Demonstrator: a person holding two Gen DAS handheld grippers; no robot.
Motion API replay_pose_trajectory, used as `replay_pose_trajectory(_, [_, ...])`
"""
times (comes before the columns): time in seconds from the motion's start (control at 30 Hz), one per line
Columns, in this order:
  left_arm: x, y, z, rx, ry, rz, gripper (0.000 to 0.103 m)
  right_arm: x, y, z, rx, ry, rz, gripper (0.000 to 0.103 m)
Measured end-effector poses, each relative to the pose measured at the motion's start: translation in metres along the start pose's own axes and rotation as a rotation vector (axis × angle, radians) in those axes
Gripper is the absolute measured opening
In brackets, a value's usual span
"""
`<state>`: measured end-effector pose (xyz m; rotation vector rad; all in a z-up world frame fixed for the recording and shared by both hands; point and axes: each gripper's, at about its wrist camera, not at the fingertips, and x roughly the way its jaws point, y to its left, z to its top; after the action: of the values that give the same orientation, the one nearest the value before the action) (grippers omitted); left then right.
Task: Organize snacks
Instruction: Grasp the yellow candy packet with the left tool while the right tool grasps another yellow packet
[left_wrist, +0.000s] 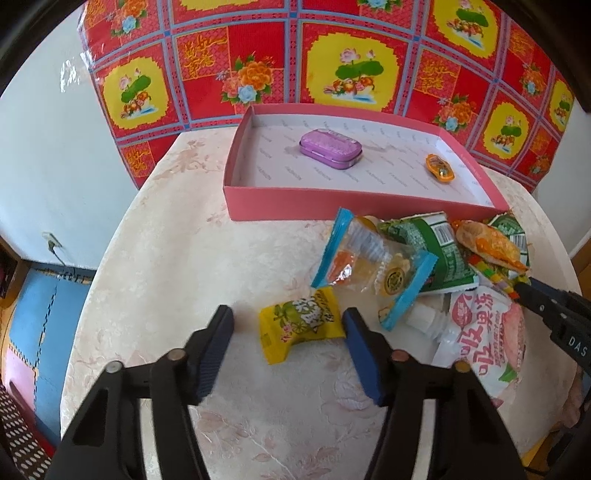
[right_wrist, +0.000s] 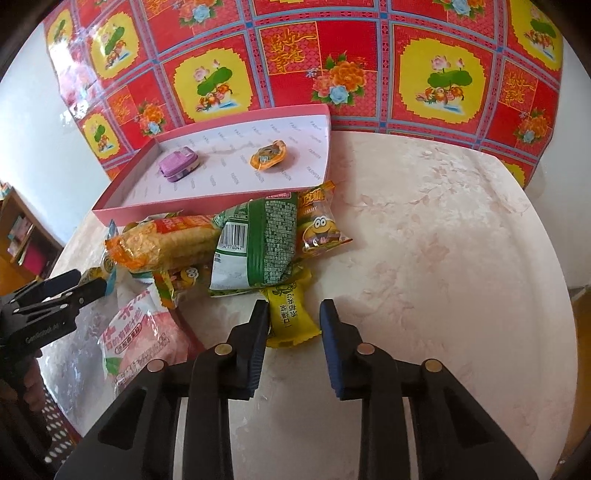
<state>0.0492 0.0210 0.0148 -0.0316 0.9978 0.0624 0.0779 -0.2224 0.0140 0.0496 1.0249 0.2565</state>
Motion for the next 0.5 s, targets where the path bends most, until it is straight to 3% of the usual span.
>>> replay_pose_trajectory(0.1, [-0.002, -0.001, 0.000, 0.008, -0.009, -0.019, 0.043, -0.002, 0.000, -0.003, -0.003, 0.002, 0.000, 0.029])
replay_pose_trajectory(0.5, [-0.011, -0.002, -0.005, 0.015, -0.028, -0.078, 0.035, -0.015, 0.000, -0.015, -0.005, 0.002, 0.010, 0.028])
